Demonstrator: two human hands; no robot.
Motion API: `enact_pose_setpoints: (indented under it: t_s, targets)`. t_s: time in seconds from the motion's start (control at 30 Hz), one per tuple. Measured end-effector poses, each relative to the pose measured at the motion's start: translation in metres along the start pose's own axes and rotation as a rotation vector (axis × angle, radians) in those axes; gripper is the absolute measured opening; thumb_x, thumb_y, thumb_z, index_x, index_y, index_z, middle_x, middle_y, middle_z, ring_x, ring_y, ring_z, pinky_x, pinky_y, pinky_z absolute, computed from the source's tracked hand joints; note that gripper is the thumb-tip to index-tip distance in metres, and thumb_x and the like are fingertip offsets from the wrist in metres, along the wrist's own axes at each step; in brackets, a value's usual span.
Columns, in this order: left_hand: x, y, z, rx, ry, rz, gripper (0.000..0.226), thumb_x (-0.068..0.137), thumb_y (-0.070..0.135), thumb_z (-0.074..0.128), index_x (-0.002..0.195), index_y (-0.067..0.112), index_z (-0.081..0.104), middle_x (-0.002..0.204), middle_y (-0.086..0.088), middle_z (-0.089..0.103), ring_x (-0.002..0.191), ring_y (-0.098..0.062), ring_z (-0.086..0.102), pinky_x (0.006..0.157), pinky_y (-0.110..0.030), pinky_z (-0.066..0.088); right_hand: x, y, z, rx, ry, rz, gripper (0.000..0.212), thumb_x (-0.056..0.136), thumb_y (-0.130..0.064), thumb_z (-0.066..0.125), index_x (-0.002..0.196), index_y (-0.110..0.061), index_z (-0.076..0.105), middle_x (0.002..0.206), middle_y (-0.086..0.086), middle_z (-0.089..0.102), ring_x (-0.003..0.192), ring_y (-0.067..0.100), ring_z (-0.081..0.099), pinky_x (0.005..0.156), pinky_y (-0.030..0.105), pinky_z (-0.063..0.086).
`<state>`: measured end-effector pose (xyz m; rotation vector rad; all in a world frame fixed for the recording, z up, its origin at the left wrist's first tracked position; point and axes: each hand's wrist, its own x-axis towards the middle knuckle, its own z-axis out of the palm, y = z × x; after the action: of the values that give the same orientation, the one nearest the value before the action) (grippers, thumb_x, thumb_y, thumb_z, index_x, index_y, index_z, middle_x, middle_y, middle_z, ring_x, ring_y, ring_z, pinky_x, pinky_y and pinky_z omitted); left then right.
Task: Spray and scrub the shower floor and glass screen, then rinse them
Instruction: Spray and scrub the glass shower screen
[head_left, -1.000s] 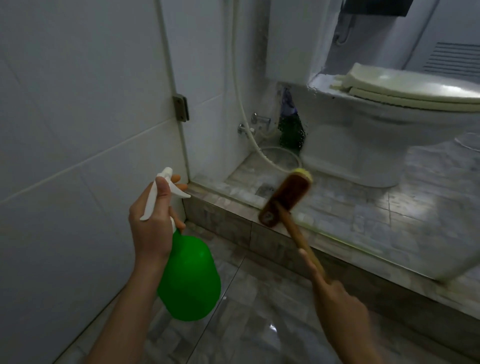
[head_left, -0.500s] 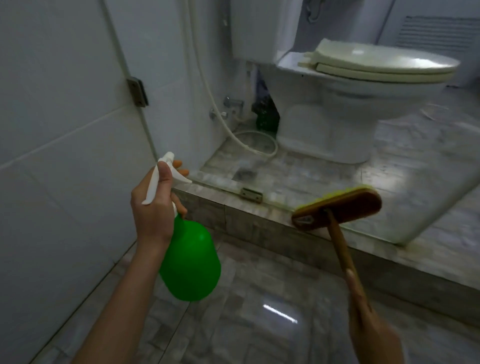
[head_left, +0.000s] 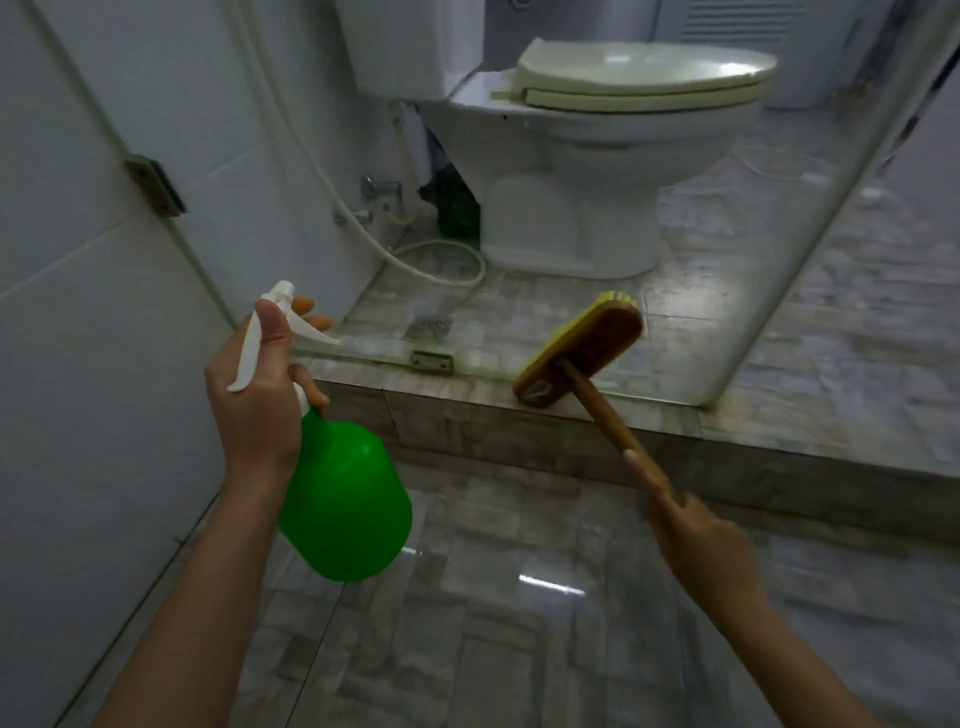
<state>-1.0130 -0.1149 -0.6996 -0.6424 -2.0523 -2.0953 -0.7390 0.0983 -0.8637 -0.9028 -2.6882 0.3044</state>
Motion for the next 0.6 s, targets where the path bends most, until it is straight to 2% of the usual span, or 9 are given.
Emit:
enact_pose_setpoints:
  t_s: [0.07, 0.2, 0.3, 0.37, 0.43, 0.47, 0.5, 0.57, 0.6]
  targets:
    - [-0.002, 0.001, 0.004, 0.01, -0.017, 0.009, 0.028, 0.106, 0.035, 0.039, 0.096, 0.038, 0.065, 0.086, 0.021, 0.073, 0.059, -0.003, 0.063, 0.04, -0.025, 0.044, 0.014, -0.02, 0.0, -0.062, 0.004, -0.037, 0.114, 0.073, -0.004, 0.078, 0.15, -0.043, 0.004, 0.051, 0.009, 0.046, 0.024, 0.027, 0.042, 0.025, 0.028, 0.036]
    - [-0.006, 0.0, 0.014, -0.007, -0.043, 0.014, 0.027, 0.105, 0.039, 0.039, 0.097, 0.038, 0.065, 0.086, 0.019, 0.073, 0.055, -0.004, 0.061, 0.041, -0.028, 0.044, 0.053, -0.064, 0.004, -0.27, 0.033, -0.176, 0.097, 0.067, -0.008, 0.081, 0.145, -0.037, 0.03, 0.049, 0.006, 0.044, 0.024, 0.021, 0.039, 0.029, 0.021, 0.025]
    - [-0.009, 0.001, 0.021, -0.048, -0.048, -0.009, 0.028, 0.106, 0.037, 0.038, 0.098, 0.037, 0.065, 0.086, 0.019, 0.074, 0.052, -0.005, 0.059, 0.04, -0.024, 0.044, 0.025, -0.008, -0.015, -0.223, 0.022, -0.135, 0.105, 0.066, -0.003, 0.081, 0.146, -0.039, 0.023, 0.05, 0.006, 0.043, 0.023, 0.022, 0.039, 0.026, 0.024, 0.033]
    - [-0.012, 0.001, 0.026, -0.042, -0.074, -0.016, 0.029, 0.106, 0.038, 0.038, 0.097, 0.038, 0.065, 0.085, 0.02, 0.074, 0.049, -0.006, 0.057, 0.04, -0.024, 0.044, -0.012, 0.046, -0.035, -0.147, 0.01, -0.081, 0.112, 0.072, -0.003, 0.078, 0.151, -0.042, 0.007, 0.051, 0.006, 0.045, 0.024, 0.014, 0.032, 0.027, 0.016, 0.029]
    - [-0.015, 0.001, 0.03, -0.033, -0.103, -0.016, 0.028, 0.104, 0.041, 0.038, 0.096, 0.04, 0.065, 0.087, 0.02, 0.074, 0.047, -0.007, 0.056, 0.04, -0.025, 0.043, -0.033, 0.072, -0.049, -0.095, 0.025, -0.026, 0.091, 0.087, -0.016, 0.059, 0.152, -0.041, 0.0, 0.05, 0.005, 0.046, 0.031, 0.007, 0.023, 0.034, 0.009, 0.016]
    - [-0.016, 0.001, 0.031, -0.031, -0.113, -0.013, 0.028, 0.104, 0.043, 0.038, 0.096, 0.04, 0.065, 0.087, 0.02, 0.074, 0.044, -0.009, 0.053, 0.04, -0.025, 0.043, -0.035, 0.074, -0.048, -0.089, 0.066, -0.011, 0.082, 0.089, -0.021, 0.049, 0.152, -0.04, 0.0, 0.05, 0.005, 0.046, 0.032, 0.007, 0.022, 0.034, 0.01, 0.015]
    - [-0.016, 0.002, 0.033, -0.031, -0.114, -0.009, 0.028, 0.104, 0.043, 0.038, 0.096, 0.04, 0.065, 0.087, 0.02, 0.074, 0.042, -0.01, 0.052, 0.04, -0.025, 0.043, -0.029, 0.068, -0.043, -0.083, 0.079, -0.023, 0.08, 0.089, -0.021, 0.047, 0.152, -0.04, 0.002, 0.051, 0.006, 0.046, 0.029, 0.009, 0.025, 0.031, 0.012, 0.021]
    - [-0.016, 0.002, 0.037, -0.022, -0.118, -0.006, 0.028, 0.105, 0.04, 0.037, 0.096, 0.039, 0.064, 0.086, 0.022, 0.073, 0.045, -0.009, 0.054, 0.04, -0.024, 0.043, -0.006, 0.038, -0.024, -0.137, 0.088, -0.076, 0.088, 0.083, -0.01, 0.063, 0.151, -0.039, 0.015, 0.051, 0.007, 0.046, 0.025, 0.017, 0.035, 0.027, 0.021, 0.034]
    - [-0.016, 0.003, 0.039, -0.021, -0.122, -0.006, 0.028, 0.105, 0.039, 0.037, 0.096, 0.04, 0.063, 0.086, 0.023, 0.073, 0.048, -0.007, 0.056, 0.04, -0.024, 0.044, 0.008, 0.021, -0.02, -0.189, 0.09, -0.11, 0.092, 0.075, -0.004, 0.071, 0.147, -0.037, 0.024, 0.051, 0.008, 0.045, 0.024, 0.021, 0.037, 0.027, 0.024, 0.036]
